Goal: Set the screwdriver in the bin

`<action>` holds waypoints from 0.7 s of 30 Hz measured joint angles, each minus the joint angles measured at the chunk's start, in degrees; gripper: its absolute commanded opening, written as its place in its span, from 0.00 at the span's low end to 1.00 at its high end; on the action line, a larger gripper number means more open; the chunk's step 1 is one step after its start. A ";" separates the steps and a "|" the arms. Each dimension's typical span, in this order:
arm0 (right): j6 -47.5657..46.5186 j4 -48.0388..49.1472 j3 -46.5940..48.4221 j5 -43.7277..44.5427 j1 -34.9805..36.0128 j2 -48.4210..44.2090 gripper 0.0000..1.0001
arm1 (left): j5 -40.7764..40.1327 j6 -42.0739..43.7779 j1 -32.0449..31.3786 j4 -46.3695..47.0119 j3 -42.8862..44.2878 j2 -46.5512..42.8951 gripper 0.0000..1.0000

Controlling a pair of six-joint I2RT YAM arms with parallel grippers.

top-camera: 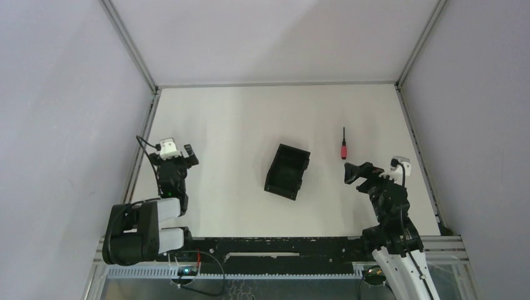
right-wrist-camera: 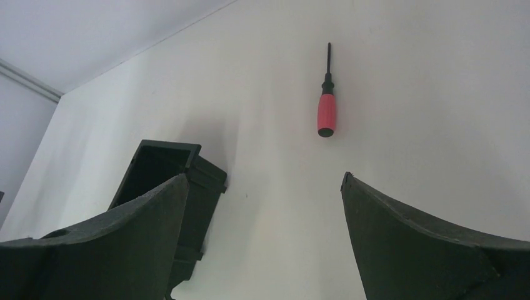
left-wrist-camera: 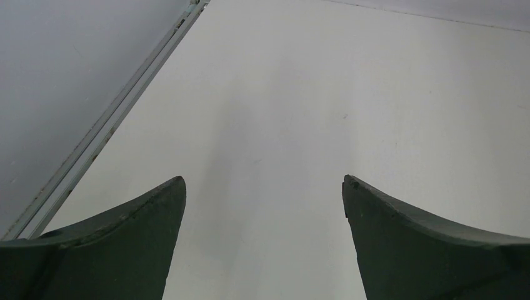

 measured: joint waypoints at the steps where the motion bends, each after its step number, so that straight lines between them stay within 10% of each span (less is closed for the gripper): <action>1: 0.15 0.02 0.00 0.39 0.00 -0.09 1.00 | 0.00 0.02 0.00 0.00 -0.02 0.02 1.00; 13: -4.81 4.59 9.33 -3.10 0.00 3.80 1.00 | -0.02 0.02 0.00 0.00 -0.02 0.00 1.00; 21: -11.34 -1.95 46.34 -1.01 -0.37 35.17 1.00 | 0.00 0.00 0.00 0.00 -0.02 0.00 1.00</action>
